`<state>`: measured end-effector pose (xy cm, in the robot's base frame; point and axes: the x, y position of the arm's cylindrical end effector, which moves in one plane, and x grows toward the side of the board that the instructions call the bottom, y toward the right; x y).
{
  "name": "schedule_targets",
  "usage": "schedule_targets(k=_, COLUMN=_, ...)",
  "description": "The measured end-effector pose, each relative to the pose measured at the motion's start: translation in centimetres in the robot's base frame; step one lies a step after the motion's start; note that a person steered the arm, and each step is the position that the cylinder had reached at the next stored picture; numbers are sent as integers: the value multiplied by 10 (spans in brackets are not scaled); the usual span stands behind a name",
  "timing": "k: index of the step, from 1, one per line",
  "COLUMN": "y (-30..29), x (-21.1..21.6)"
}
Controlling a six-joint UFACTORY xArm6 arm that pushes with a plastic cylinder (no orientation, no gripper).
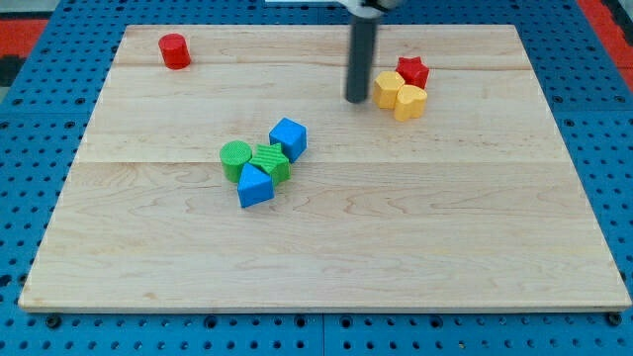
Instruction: Push the red circle into the yellow hexagon
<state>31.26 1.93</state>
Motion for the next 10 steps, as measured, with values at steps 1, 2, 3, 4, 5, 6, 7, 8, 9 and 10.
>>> schedule_targets(k=1, y=-86, x=-44)
schedule_targets(k=2, y=-158, x=-25)
schedule_targets(k=3, y=-236, x=-32)
schedule_targets(k=4, y=-264, x=-84)
schedule_targets(k=5, y=-173, x=-66)
schedule_targets(k=6, y=-137, x=-26)
schedule_targets(k=7, y=-177, x=-32)
schedule_targets(k=8, y=-146, x=3)
schedule_targets(k=9, y=-118, x=12)
schedule_targets(k=10, y=-65, x=-17)
